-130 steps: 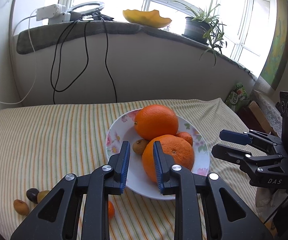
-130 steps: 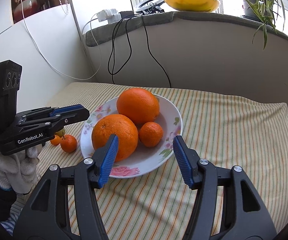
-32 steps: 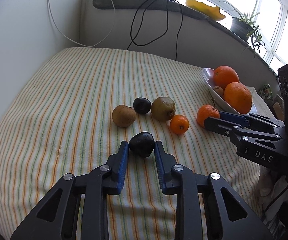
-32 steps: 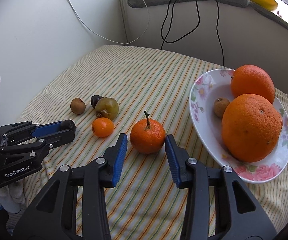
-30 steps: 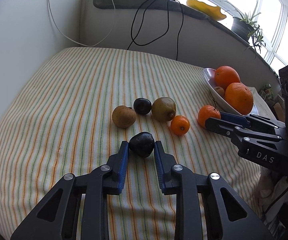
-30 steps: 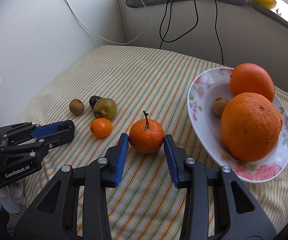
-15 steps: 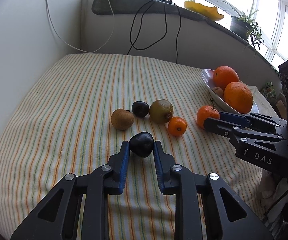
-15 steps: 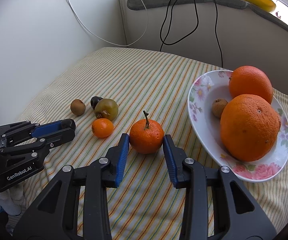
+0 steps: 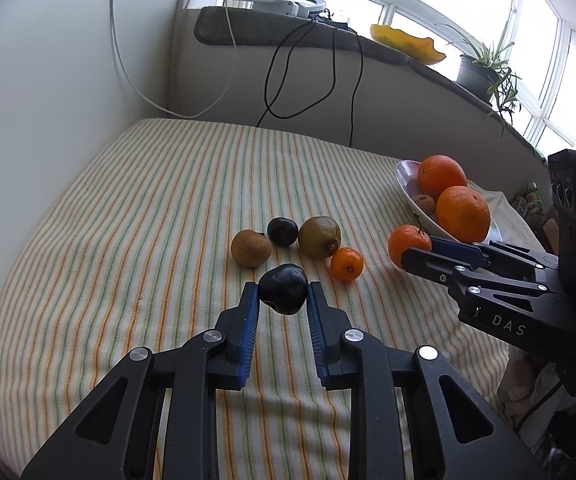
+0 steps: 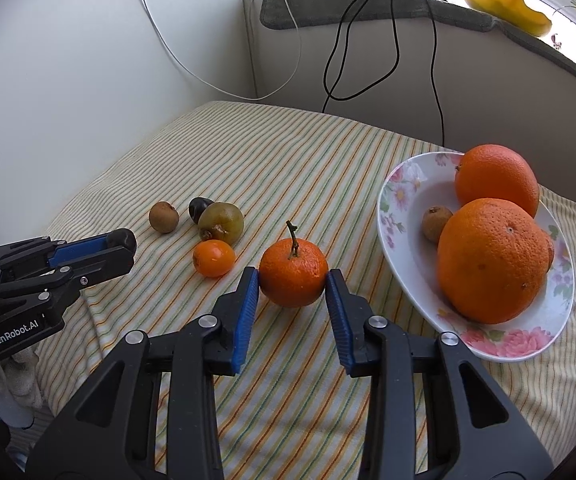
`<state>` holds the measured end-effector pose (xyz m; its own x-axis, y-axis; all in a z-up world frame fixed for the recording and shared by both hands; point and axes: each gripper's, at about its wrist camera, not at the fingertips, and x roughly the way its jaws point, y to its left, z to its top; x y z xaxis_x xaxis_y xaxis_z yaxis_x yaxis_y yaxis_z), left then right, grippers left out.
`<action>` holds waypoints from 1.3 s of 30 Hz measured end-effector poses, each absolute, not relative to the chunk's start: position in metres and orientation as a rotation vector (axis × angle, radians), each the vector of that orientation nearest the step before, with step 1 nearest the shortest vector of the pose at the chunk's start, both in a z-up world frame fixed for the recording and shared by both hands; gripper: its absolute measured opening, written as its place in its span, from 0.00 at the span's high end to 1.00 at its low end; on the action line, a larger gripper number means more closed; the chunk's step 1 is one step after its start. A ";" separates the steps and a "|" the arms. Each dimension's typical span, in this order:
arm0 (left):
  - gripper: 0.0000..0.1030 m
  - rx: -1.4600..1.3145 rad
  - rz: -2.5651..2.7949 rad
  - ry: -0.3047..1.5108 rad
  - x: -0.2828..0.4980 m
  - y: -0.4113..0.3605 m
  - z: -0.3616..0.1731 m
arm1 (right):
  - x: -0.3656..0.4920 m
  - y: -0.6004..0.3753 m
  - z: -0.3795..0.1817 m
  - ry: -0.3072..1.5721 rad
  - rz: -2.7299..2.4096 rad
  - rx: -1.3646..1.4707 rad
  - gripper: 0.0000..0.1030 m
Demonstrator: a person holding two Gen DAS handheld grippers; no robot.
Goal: Organize fruits
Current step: 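Close the left gripper on the dark plum while the right gripper closes on the mandarin, then carry the plum and mandarin over the bowl with both grippers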
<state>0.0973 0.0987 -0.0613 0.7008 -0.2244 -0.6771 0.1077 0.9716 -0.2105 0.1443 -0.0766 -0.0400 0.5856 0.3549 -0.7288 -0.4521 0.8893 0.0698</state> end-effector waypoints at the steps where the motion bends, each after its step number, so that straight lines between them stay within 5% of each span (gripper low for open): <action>1: 0.78 -0.158 -0.188 0.771 0.097 0.098 -0.060 | 0.142 -0.078 -0.038 0.815 0.475 -0.124 0.65; 39: 0.78 -0.089 -0.389 0.724 0.167 -0.022 -0.020 | 0.119 -0.235 0.005 0.730 0.316 0.058 0.65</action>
